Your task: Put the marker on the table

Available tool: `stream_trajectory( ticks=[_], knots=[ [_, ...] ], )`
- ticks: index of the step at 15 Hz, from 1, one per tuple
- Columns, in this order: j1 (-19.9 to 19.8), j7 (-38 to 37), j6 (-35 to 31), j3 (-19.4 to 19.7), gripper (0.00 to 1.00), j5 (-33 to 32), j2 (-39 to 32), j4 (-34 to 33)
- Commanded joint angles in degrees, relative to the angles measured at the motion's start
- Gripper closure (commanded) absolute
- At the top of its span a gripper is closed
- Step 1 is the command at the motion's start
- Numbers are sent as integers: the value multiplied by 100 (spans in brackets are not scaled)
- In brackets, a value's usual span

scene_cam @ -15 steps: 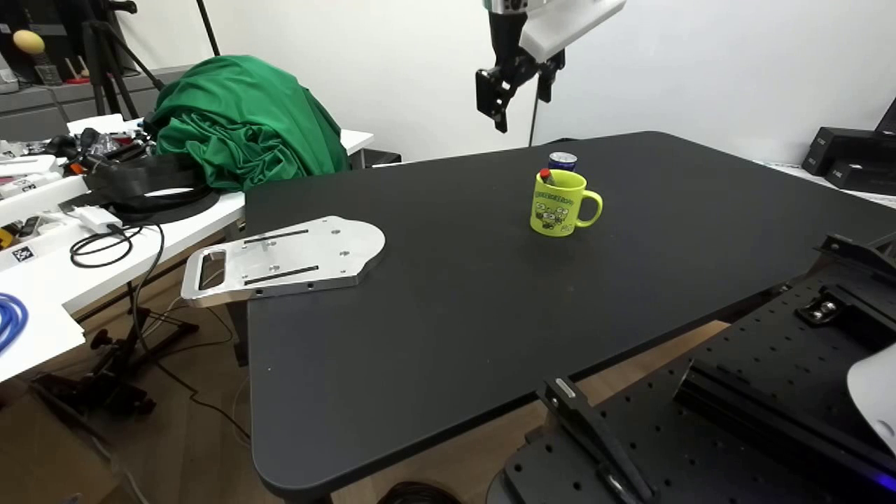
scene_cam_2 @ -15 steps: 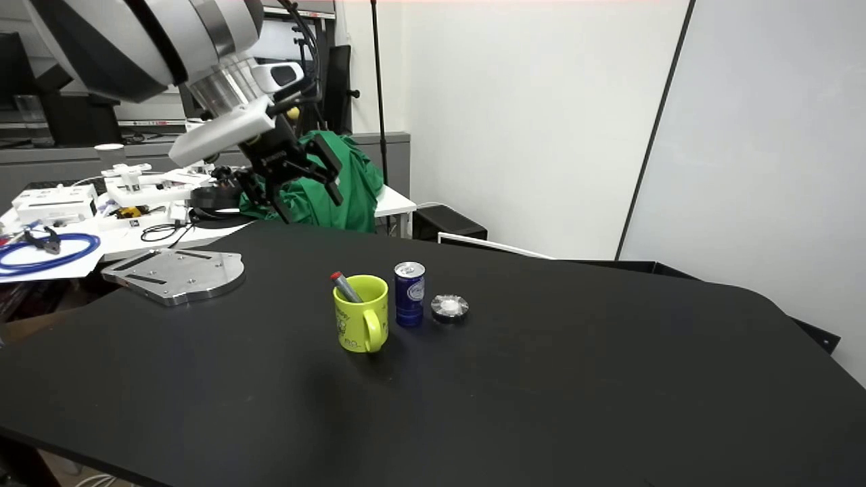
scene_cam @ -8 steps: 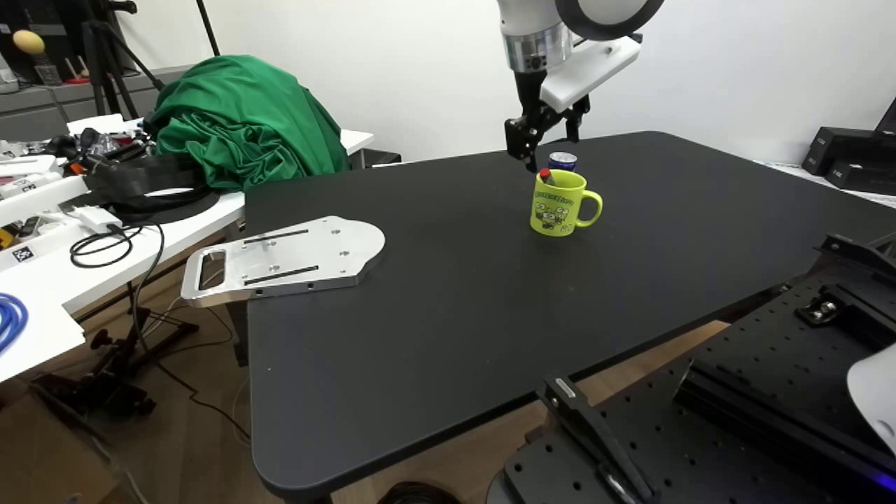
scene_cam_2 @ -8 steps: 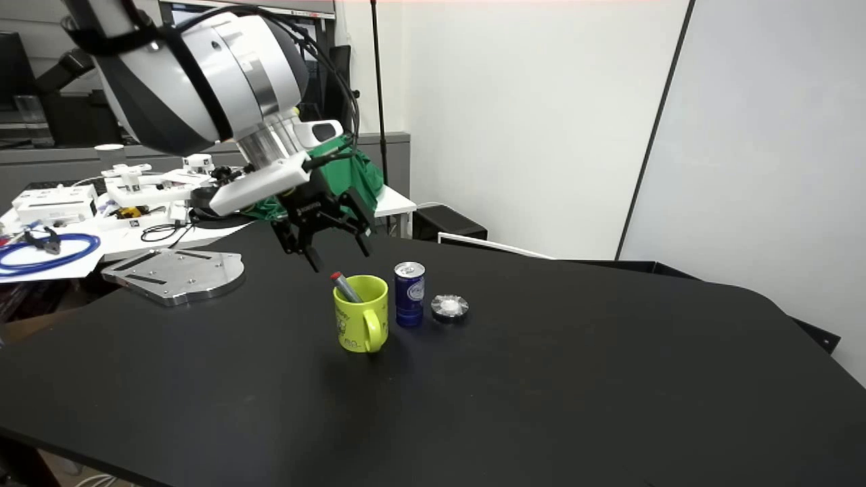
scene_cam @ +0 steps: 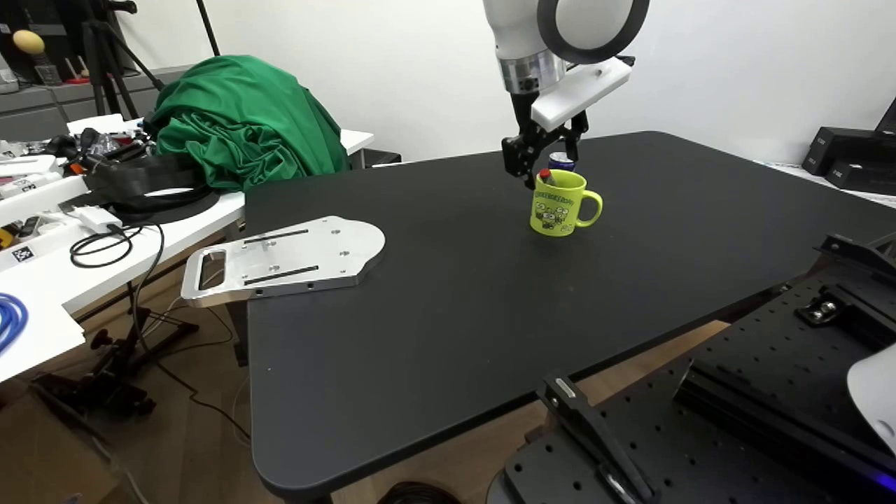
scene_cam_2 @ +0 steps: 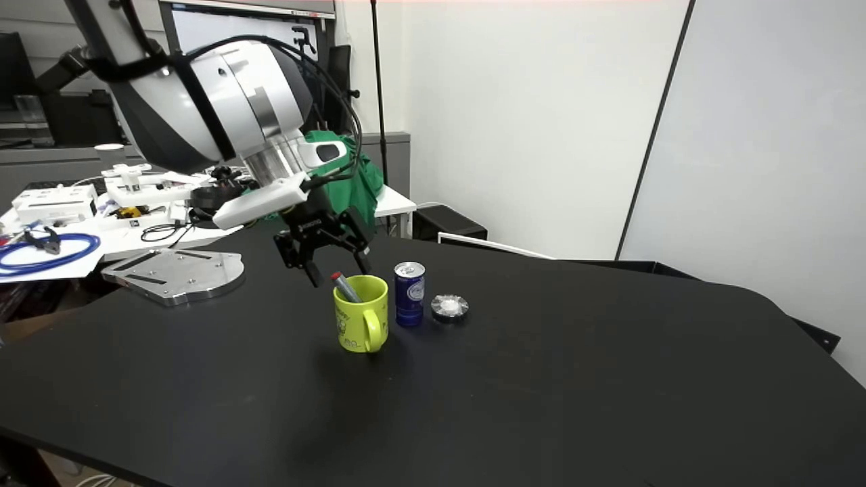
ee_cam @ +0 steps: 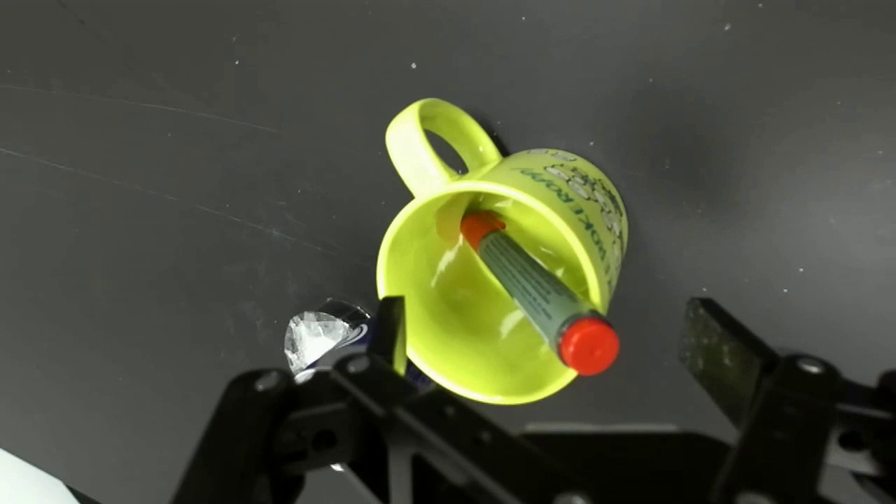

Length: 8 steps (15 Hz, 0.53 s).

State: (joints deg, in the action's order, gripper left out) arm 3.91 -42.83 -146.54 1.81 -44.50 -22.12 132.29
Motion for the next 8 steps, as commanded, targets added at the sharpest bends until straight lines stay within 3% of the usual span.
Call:
stream_trajectory(
  ticks=[1,6,7,8],
  knots=[
    [221,11,53,193,0,169,-54,-204],
    [338,31,41,272,0,269,-34,-273],
    [352,47,46,278,25,272,-37,-279],
    [363,56,42,281,26,268,-40,-276]
  ],
)
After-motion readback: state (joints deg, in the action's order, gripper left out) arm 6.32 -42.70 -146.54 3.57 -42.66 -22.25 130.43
